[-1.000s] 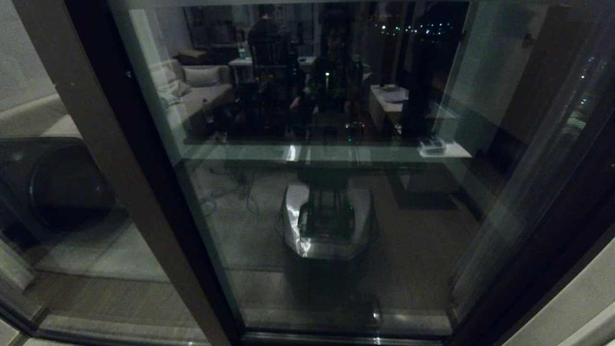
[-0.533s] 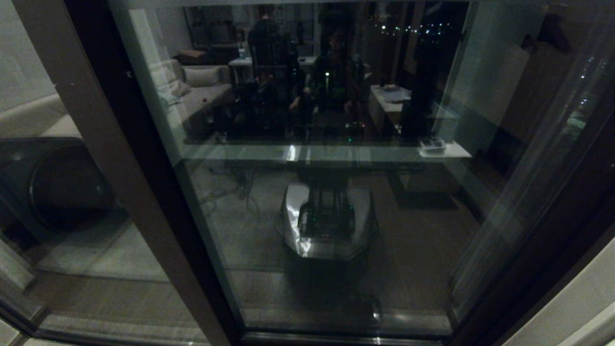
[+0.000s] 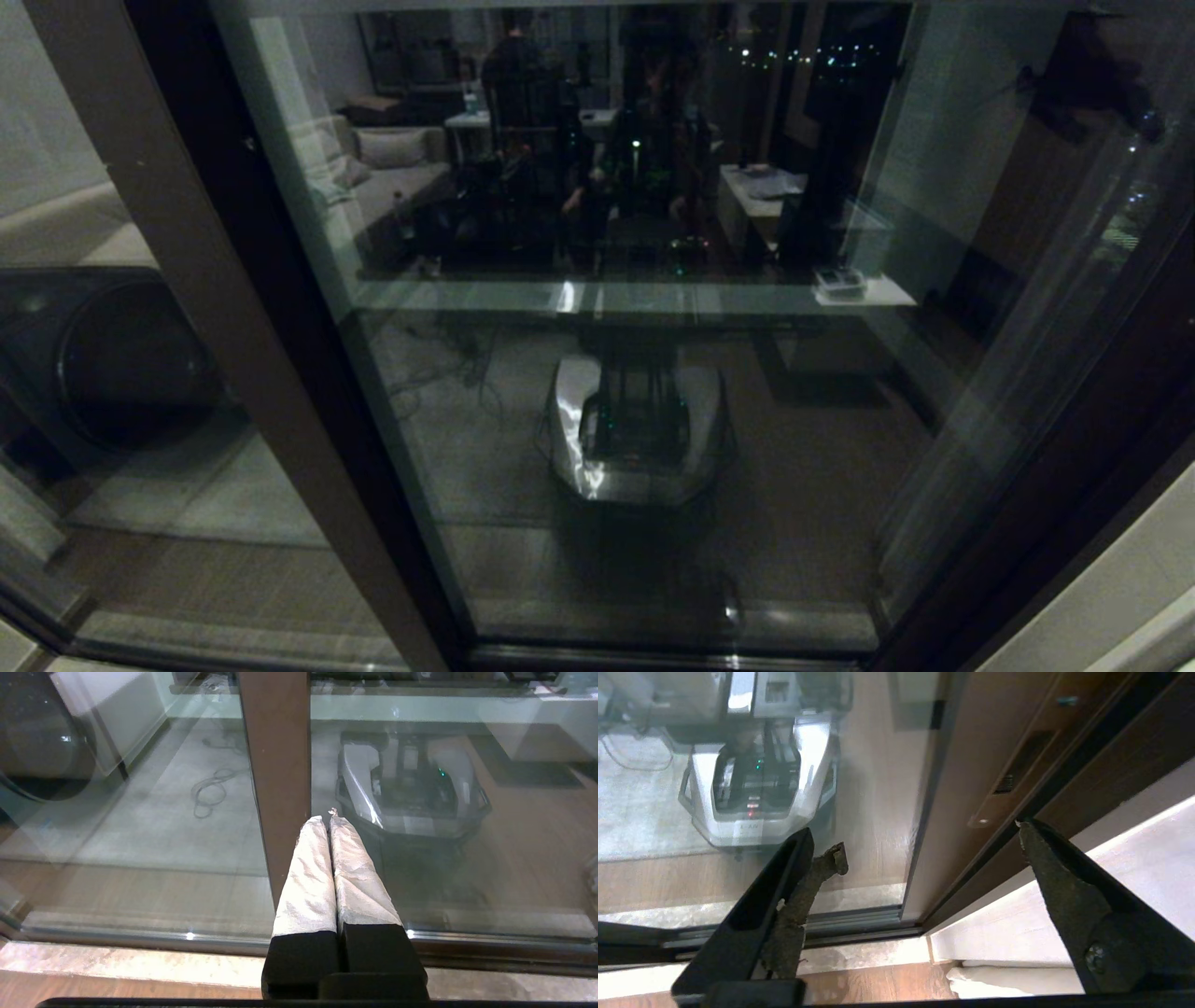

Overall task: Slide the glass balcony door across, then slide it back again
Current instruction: Open the slid door

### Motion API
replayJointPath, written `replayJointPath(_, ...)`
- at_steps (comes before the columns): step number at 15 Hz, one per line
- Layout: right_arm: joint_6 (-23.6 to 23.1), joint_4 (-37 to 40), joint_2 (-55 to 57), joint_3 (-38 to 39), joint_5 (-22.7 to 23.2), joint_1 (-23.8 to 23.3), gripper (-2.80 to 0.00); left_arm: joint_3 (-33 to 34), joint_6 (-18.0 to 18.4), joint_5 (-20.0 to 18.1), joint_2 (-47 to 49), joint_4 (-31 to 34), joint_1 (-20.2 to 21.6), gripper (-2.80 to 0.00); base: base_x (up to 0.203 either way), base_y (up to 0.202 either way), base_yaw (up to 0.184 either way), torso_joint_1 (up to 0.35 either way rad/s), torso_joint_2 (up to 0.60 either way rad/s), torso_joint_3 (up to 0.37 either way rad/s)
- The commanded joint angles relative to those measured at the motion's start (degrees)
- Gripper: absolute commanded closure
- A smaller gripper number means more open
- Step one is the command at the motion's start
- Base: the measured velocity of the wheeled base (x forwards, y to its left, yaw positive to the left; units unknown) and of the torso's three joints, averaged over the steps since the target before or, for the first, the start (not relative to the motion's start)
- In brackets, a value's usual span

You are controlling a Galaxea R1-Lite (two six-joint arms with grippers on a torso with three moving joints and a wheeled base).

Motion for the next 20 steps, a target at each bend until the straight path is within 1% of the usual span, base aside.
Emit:
replayJointPath(1,-0.09,0.12,2.74,-0.3,0.31,-0.14,-2.8,0.09,0.0,0.0,-0.01,0.02,0.01,0.0,0.0,0.0,0.0,0.0,0.0,0.0)
replayJointPath(4,-0.02,-2.94,5.14,-0.3,0.34,-1.11,-2.8,0.09,0.0,0.0,-0.01,-0.01,0.0,0.0,0.0,0.0,0.0,0.0,0.0,0.0)
replayJointPath(5,-0.01,-3.27,5.58,-0.3,0.34,-1.23,-2.8,0.09,0.0,0.0,-0.01,-2.62,0.0,0.0,0.0,0.0,0.0,0.0,0.0,0.0)
replayJointPath(6,-0.05,-3.33,5.95,-0.3,0.29,-1.25,-2.8,0.09,0.0,0.0,0.0,-3.34,0.01,0.0,0.0,0.0,0.0,0.0,0.0,0.0)
replayJointPath(7,-0.09,-3.52,6.32,-0.39,0.25,-1.34,-2.8,0.09,0.0,0.0,-0.01,-0.41,0.0,0.0,0.0,0.0,0.0,0.0,0.0,0.0)
replayJointPath(8,-0.09,-4.32,6.61,-0.39,0.25,-1.52,-2.8,0.09,0.0,0.0,-0.01,0.02,0.0,0.0,0.0,0.0,0.0,0.0,0.0,0.0)
replayJointPath(13,-0.09,-4.65,7.81,-0.3,0.26,-1.78,-2.8,0.09,0.0,0.0,-0.01,0.02,0.03,0.0,0.0,0.0,0.0,0.0,0.0,0.0)
replayJointPath(16,0.0,-4.59,8.39,-0.26,1.82,-1.78,-2.8,0.09,0.0,0.0,-0.01,0.02,0.0,0.0,0.0,0.0,0.0,0.0,0.0,0.0)
replayJointPath(20,0.0,-4.68,9.23,-0.3,2.14,-1.78,-2.8,0.09,0.0,0.0,0.07,0.02,0.0,0.0,0.0,0.0,0.0,0.0,0.0,0.0)
